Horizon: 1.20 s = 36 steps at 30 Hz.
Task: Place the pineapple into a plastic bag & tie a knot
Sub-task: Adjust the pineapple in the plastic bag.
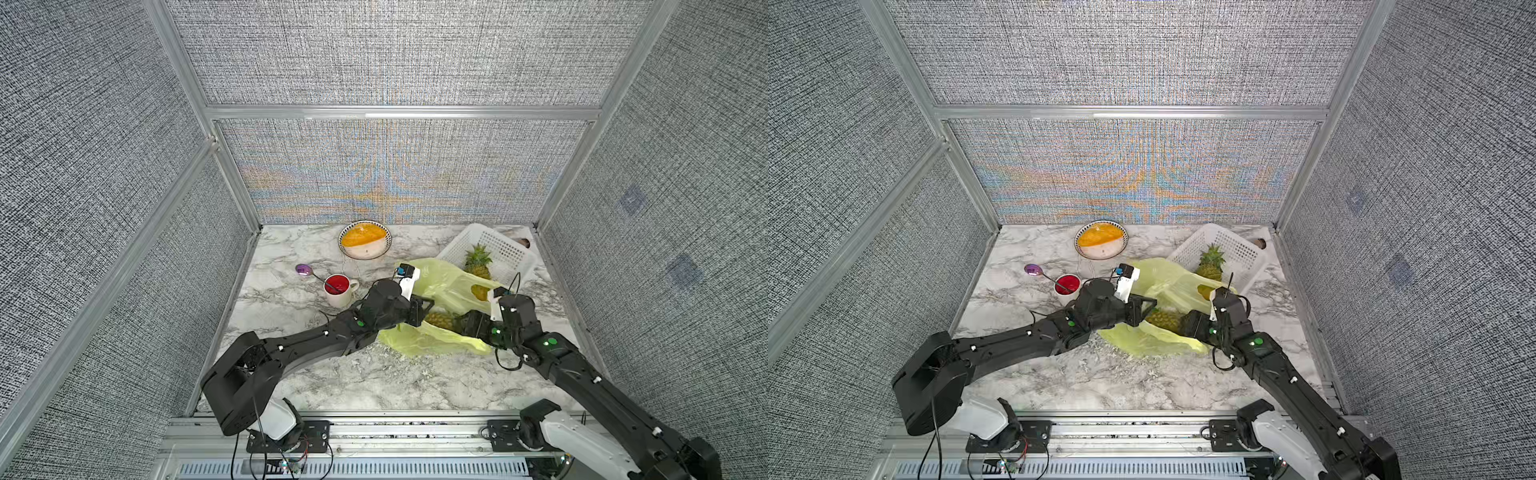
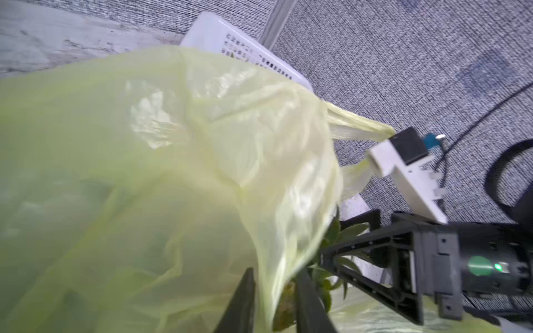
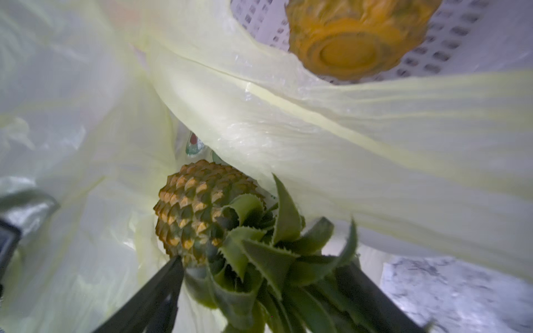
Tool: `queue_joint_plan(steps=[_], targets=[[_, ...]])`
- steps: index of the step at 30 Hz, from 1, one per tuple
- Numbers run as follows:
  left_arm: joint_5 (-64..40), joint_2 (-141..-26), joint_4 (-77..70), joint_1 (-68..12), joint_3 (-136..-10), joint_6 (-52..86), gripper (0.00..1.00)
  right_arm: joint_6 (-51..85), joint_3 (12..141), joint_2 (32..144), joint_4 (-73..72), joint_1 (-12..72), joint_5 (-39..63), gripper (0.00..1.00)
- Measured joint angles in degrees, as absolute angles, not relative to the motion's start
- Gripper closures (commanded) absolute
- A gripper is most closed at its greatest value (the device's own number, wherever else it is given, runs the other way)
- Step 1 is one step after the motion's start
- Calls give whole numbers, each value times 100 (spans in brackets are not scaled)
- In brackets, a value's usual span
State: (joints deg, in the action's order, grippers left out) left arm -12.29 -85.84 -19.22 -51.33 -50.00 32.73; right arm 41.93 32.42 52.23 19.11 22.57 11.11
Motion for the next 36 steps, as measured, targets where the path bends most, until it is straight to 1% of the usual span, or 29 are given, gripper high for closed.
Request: queue_joint_plan(steps=[3, 5, 10, 12, 13, 14, 18, 25, 26, 27, 29, 30, 31, 32, 33, 34, 36], targets=[[-1420, -8396, -1909, -5133, -5000, 2947, 40, 4394, 3098, 5325, 1590, 2257, 1402, 27], [-1503, -8143, -1785, -5133, -5002, 2576, 33, 4504, 3063, 5417, 1437, 2257, 1544, 27], [-1544, -7454, -714, -5133, -5151, 1177, 24, 4639, 3035, 5627, 1096, 2255, 1796, 27], [-1697, -7328, -294, -5133, -5151, 521, 22, 4657, 3037, 5695, 1017, 2252, 1872, 27], [-1787, -7336, -99, -5133, -5131, 169, 19, 4659, 3037, 5732, 980, 2252, 1920, 28], [-1852, -7406, 123, -5135, -5109, -196, 1, 4663, 3037, 5763, 956, 2252, 1955, 27], [-1876, -7953, 556, -5155, -5140, -1234, 0, 4681, 3037, 5852, 847, 2252, 2093, 27], [-1455, -9129, 261, -5155, -5452, -2368, 0, 4788, 3035, 5935, 762, 2252, 2353, 28], [-1426, -9251, 248, -5155, -5496, -2486, 1, 4812, 3035, 5959, 735, 2250, 2416, 27], [-1385, -9343, 244, -5155, -5535, -2576, 4, 4823, 3035, 5979, 718, 2252, 2460, 27], [-1343, -9550, 244, -5155, -5651, -2825, 12, 4825, 3035, 5999, 711, 2250, 2541, 25], [-1337, -9629, 224, -5144, -5695, -2934, 16, 4825, 3037, 5999, 733, 2246, 2565, 21], [-1363, -9692, 185, -5133, -5719, -3017, 21, 4823, 3065, 5992, 781, 2235, 2569, 14], [-1374, -9738, 108, -5137, -5717, -3089, 27, 4818, 3133, 5961, 886, 2193, 2556, 8], [-1402, -9767, 49, -5144, -5706, -3105, 34, 4799, 3205, 5911, 1002, 2161, 2534, 5], [-1441, -9786, -25, -5151, -5677, -3144, 43, 4762, 3301, 5824, 1177, 2112, 2488, 2], [-1568, -9808, -211, -5155, -5634, -3339, 56, 4639, 3503, 5594, 1474, 2025, 2178, 2]])
